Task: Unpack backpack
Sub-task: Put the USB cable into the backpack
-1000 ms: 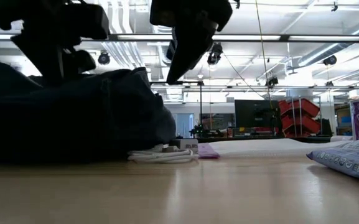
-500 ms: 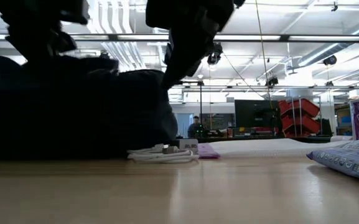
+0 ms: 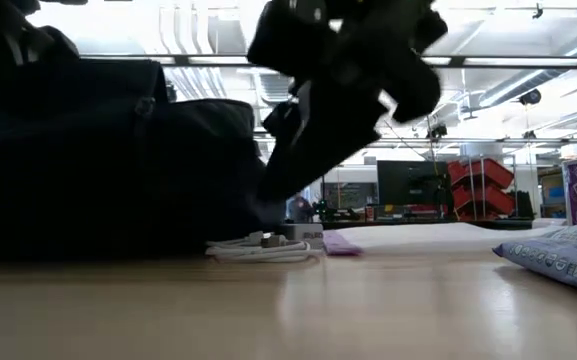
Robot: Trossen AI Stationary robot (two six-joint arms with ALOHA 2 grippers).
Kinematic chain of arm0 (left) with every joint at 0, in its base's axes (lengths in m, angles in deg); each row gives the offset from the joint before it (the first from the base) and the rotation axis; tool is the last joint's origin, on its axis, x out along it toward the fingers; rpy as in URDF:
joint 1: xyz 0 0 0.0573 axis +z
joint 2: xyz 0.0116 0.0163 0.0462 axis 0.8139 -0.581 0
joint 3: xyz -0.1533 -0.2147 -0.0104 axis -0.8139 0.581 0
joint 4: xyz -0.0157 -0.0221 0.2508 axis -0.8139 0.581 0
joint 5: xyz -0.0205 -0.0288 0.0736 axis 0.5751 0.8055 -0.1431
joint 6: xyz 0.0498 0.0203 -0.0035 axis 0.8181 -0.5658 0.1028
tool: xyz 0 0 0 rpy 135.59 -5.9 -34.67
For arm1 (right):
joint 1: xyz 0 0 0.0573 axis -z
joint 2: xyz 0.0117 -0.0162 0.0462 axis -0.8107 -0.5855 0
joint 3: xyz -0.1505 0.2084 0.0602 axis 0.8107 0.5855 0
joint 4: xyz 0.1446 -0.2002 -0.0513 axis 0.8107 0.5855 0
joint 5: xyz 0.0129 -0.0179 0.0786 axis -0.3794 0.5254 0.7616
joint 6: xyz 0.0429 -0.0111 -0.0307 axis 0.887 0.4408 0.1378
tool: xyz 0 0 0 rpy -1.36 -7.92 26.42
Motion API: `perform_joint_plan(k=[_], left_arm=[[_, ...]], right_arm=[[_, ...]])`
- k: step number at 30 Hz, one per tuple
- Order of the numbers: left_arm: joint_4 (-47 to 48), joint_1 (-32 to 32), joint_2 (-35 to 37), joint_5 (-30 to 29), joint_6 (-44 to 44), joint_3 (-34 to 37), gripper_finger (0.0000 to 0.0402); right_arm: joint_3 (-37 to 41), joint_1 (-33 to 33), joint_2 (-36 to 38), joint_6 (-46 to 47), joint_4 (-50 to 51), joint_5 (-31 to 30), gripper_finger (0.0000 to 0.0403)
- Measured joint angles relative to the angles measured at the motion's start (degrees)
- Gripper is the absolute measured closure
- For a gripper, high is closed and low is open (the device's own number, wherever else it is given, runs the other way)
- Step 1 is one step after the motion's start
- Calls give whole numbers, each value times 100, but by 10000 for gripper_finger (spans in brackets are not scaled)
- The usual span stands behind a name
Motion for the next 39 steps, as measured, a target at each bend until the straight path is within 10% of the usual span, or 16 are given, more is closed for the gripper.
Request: perform_joint_plan(k=[11, 16, 29, 39], left_arm=[[-3, -7, -19, -294, -92, 144, 402], [-51, -5, -30, -396, -160, 151, 402], [-216, -5, -57, -809, -241, 164, 402], [-909, -5, -88, -1039, -194, 198, 402]], right_arm=[[-16, -37, -692, 244, -188, -36, 280], [-14, -69, -791, 703, -147, -45, 366], [-771, -127, 743, 241, 1453, 715, 402], [-1337, 644, 1122, 24, -279, 127, 403]])
